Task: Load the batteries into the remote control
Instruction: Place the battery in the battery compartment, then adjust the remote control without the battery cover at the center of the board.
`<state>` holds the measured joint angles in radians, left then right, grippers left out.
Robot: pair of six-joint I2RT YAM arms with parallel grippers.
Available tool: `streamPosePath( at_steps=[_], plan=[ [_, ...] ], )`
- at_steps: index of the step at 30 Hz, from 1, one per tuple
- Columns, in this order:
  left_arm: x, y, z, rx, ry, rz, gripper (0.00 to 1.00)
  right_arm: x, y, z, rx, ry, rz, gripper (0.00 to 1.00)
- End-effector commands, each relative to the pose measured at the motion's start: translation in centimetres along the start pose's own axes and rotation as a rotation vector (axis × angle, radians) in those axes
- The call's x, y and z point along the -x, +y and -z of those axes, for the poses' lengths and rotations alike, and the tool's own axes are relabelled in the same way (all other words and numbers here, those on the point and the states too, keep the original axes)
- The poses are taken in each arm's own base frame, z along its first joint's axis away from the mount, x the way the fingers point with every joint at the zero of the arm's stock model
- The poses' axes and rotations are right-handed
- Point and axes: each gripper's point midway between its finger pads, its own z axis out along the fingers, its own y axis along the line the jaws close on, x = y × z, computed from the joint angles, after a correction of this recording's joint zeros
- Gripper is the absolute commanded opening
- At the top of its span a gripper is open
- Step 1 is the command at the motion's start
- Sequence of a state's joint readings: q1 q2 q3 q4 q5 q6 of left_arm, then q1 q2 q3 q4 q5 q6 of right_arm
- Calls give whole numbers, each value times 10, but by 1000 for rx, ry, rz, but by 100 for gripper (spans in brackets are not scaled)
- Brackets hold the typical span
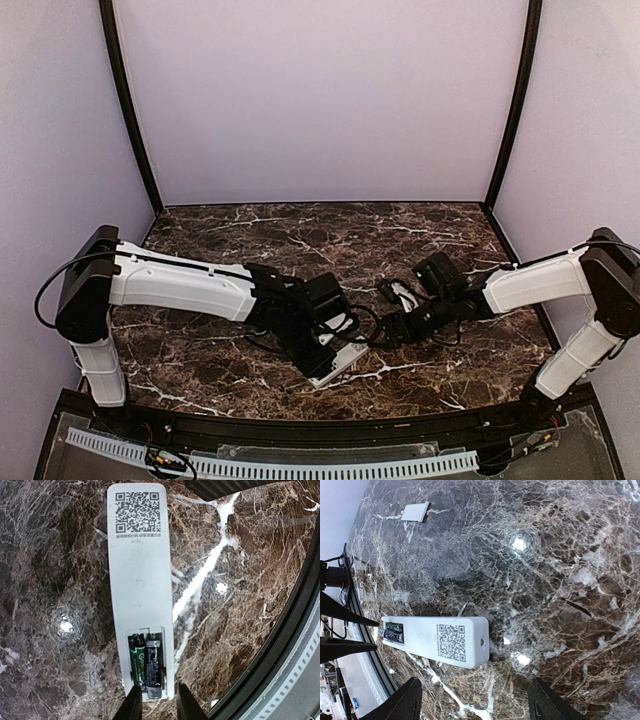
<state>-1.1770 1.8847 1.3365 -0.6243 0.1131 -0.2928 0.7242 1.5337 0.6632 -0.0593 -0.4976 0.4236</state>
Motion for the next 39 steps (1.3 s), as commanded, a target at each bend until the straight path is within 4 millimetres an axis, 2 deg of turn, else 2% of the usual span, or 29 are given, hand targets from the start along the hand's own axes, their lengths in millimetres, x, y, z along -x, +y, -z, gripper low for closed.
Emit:
streamPosePath(
  at_steps=[1, 4, 7, 8, 12, 20, 27, 33, 39],
  plan=[
    [1, 2, 27, 32, -53, -27, 25, 0, -3, -2, 0, 3, 8, 72],
    [-4, 8, 41, 46, -113, -37, 25, 1, -3, -4, 6, 8, 11, 71],
    [-8, 12, 46, 49, -160, -51, 26, 3, -1, -6, 17, 8, 18, 71],
    [-15, 13, 45, 36, -155, -54, 30, 4, 0, -6, 23, 7, 21, 71],
    [-17, 12, 46, 8, -189, -72, 40, 10, 3, -9, 39, 7, 31, 66],
    [-18, 13, 39, 7, -213, -148, 47, 19, 11, -12, 71, 15, 59, 56],
    [-16, 9, 48, -4, -357, -352, 43, 16, 10, -18, 81, 45, 67, 54],
    [-15, 9, 62, 46, -457, -574, 40, 17, 10, -26, 102, 69, 70, 46],
    [-29, 10, 53, 42, -423, -661, 37, 22, 16, -35, 149, 90, 90, 37]
  ],
)
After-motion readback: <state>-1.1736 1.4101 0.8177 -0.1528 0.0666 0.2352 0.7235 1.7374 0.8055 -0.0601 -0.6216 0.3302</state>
